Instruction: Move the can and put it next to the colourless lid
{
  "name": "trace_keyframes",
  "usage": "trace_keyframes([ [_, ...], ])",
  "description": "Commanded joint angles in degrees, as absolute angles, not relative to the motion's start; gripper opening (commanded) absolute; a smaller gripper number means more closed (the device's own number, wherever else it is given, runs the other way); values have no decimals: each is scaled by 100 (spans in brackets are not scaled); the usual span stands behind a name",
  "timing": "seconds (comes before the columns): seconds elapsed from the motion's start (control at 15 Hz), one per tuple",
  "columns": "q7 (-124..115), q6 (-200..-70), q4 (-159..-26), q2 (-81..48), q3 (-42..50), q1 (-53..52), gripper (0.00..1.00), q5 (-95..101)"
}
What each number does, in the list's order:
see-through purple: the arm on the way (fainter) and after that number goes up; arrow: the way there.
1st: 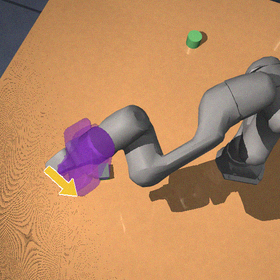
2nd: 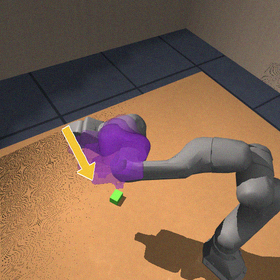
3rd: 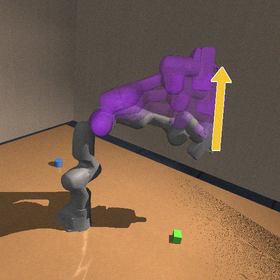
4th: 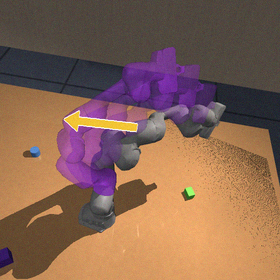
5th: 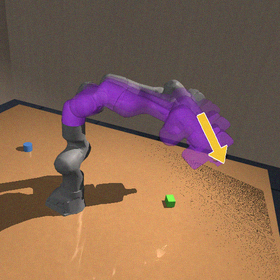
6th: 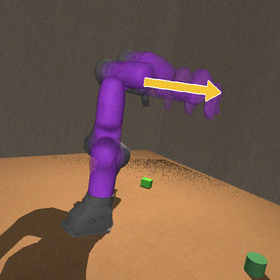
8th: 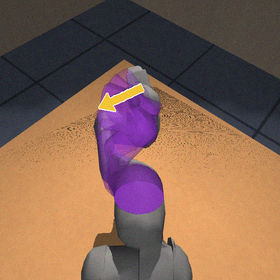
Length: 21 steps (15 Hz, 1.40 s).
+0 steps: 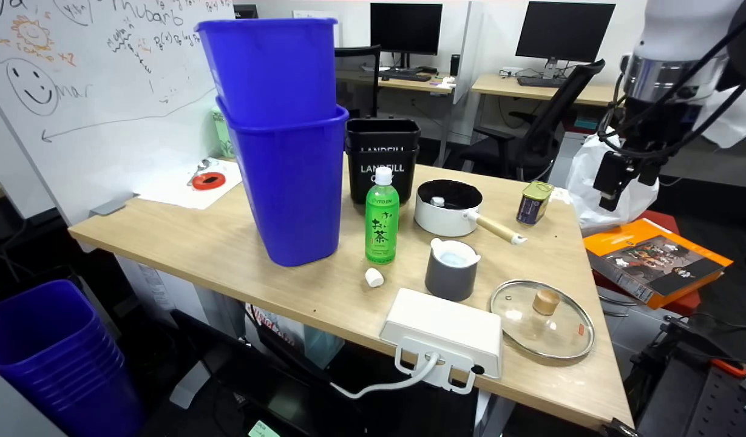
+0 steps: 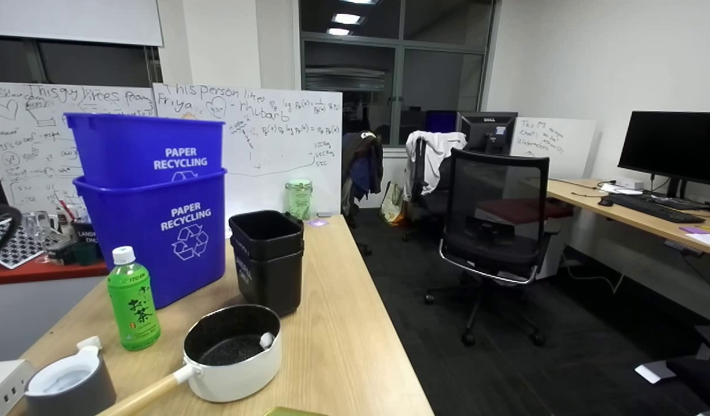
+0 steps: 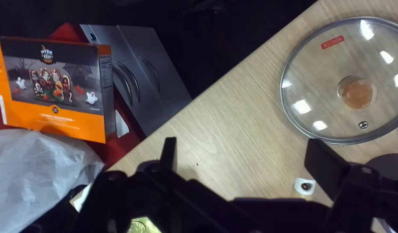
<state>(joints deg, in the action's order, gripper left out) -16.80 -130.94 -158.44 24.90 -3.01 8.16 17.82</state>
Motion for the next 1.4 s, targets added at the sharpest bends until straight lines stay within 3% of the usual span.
trace_keyframes([
  [0.0, -1920, -13080, -15764, 2329, -314, 828, 100, 1774],
  [0.8, -2902, -13567, -15586, 1779, -339, 922, 100, 1506],
  [1.33, -5156, -14935, -15392, 561, -321, 1482, 100, 3983],
])
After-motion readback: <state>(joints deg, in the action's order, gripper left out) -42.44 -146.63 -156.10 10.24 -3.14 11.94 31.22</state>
